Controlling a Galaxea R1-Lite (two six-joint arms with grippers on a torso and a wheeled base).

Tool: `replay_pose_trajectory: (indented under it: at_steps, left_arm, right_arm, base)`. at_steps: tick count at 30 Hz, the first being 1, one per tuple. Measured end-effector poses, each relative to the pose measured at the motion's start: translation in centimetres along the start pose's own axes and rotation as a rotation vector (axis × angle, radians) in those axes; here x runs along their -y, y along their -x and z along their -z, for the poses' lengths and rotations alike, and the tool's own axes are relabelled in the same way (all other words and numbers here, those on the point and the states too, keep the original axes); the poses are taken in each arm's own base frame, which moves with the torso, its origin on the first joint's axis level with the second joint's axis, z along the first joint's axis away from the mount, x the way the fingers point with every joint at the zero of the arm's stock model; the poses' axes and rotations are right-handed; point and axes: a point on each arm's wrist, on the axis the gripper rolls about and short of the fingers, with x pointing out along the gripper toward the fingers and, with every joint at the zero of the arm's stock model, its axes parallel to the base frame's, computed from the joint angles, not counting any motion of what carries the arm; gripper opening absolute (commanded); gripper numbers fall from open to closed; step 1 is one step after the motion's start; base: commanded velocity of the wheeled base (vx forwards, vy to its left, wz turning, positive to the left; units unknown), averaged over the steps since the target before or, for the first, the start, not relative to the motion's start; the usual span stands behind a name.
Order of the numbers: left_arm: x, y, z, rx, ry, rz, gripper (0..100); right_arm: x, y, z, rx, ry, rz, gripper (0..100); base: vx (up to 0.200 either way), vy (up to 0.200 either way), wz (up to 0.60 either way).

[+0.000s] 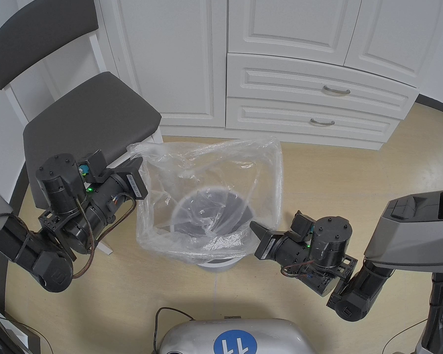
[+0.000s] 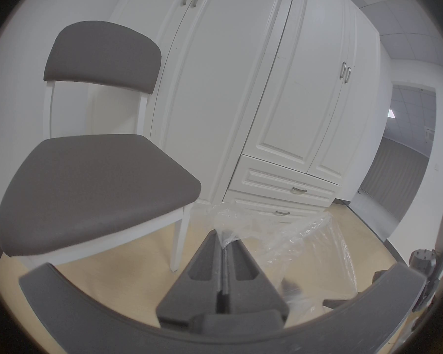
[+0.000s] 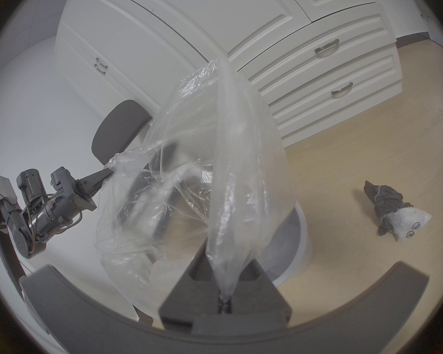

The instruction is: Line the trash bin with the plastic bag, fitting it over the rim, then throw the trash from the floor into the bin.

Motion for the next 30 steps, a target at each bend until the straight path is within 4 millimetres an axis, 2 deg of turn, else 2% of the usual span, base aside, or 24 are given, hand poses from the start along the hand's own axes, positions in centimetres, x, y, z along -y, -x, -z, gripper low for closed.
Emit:
replay_pose_trajectory:
  at_steps: [7,17,23,30]
  left_arm:
    - [1.8,-1.9,1.3,0.071,0.076,0.027,0]
    - [3.3,-5.8,6.6,0.058,0.179,0.01,0]
    - [3.3,-7.0,8.6,0.032,0.211,0.004,0]
    - [3.0,-8.0,10.9,0.005,0.218,-0.03,0]
  right_arm:
    - [1.2,-0.5,-0.8,0.032,-0.002,0.029,0]
    - [5.1,-2.6,-0.4,0.054,-0.013,0.116,0]
    - [6.3,-3.4,0.4,0.05,-0.042,0.138,0]
    - [6.7,-4.1,1.1,0.05,-0.065,0.144,0]
  base:
    - [0.0,0.0,0.0]
    - [0.0,0.0,0.0]
    - [0.0,0.0,0.0]
    - [0.0,0.0,0.0]
